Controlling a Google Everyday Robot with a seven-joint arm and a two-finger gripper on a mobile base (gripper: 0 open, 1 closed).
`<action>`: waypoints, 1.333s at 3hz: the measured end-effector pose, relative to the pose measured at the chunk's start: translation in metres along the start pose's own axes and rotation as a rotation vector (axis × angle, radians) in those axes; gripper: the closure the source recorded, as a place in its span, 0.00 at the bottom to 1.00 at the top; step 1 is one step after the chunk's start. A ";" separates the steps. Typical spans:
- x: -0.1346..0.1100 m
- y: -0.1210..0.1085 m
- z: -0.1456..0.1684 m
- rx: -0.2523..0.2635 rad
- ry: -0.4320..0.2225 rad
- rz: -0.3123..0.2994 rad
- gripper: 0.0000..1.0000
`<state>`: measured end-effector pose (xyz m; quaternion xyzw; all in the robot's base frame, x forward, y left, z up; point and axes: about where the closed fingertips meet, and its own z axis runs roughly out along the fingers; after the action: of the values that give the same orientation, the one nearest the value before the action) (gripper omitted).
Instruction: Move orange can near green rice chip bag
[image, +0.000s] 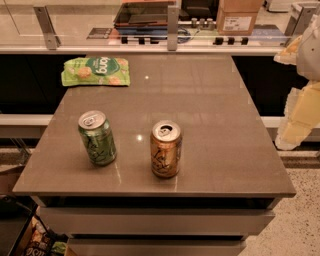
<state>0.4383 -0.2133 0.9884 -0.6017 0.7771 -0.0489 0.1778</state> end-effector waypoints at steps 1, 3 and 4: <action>0.000 0.000 0.000 0.000 0.000 0.000 0.00; -0.020 0.011 0.009 -0.056 -0.195 -0.017 0.00; -0.042 0.026 0.026 -0.111 -0.371 -0.012 0.00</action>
Offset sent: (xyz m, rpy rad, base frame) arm -0.0066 0.0182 0.0005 0.1544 0.0101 0.0680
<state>0.4320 -0.1626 0.9656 -0.6140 0.7289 0.1049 0.2841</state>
